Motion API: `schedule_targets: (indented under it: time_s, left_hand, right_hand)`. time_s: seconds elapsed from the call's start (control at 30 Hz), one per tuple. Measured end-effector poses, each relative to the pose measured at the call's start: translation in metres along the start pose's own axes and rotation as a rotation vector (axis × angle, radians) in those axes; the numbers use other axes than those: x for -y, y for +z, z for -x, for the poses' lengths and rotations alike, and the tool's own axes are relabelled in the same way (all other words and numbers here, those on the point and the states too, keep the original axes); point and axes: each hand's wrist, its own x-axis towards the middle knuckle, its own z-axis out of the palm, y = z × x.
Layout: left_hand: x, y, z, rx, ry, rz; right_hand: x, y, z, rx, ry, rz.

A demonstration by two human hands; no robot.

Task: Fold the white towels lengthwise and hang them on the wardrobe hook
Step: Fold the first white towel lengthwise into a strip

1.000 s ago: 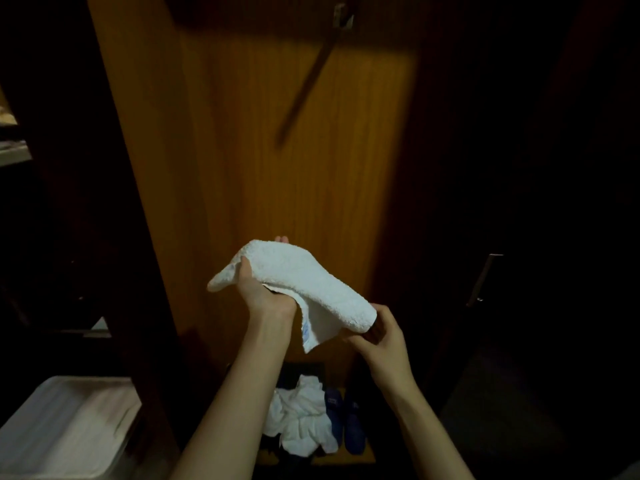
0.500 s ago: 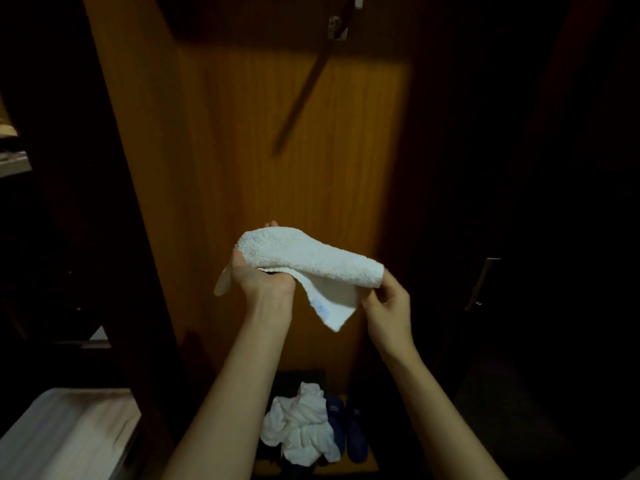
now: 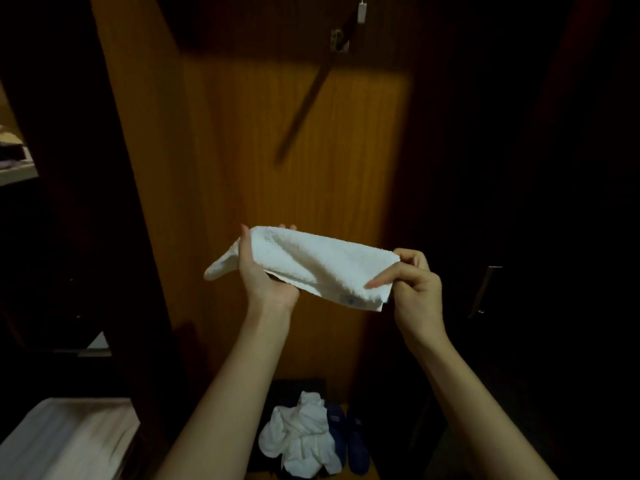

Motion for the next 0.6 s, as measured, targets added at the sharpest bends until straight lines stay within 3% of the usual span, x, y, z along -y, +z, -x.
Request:
schedule_targets:
  time_s: [0.17, 0.3, 0.37, 0.5, 0.6]
  left_hand:
    - [-0.001, -0.007, -0.006, 0.042, -0.070, 0.092]
    - [-0.003, 0.004, -0.006, -0.064, -0.125, 0.118]
    - [-0.002, 0.011, -0.005, -0.120, -0.149, 0.110]
    - [0.003, 0.017, -0.006, -0.172, -0.177, 0.129]
    - [0.004, 0.020, -0.005, -0.186, -0.151, 0.120]
  right_hand:
    - [-0.001, -0.002, -0.005, 0.059, 0.040, 0.025]
    - [-0.007, 0.000, 0.000, 0.172, 0.007, 0.191]
    - [-0.014, 0.005, 0.004, 0.093, 0.046, 0.236]
    - [-0.021, 0.012, 0.008, -0.275, 0.140, 0.150]
    - [-0.030, 0.008, 0.007, -0.275, 0.359, 0.141]
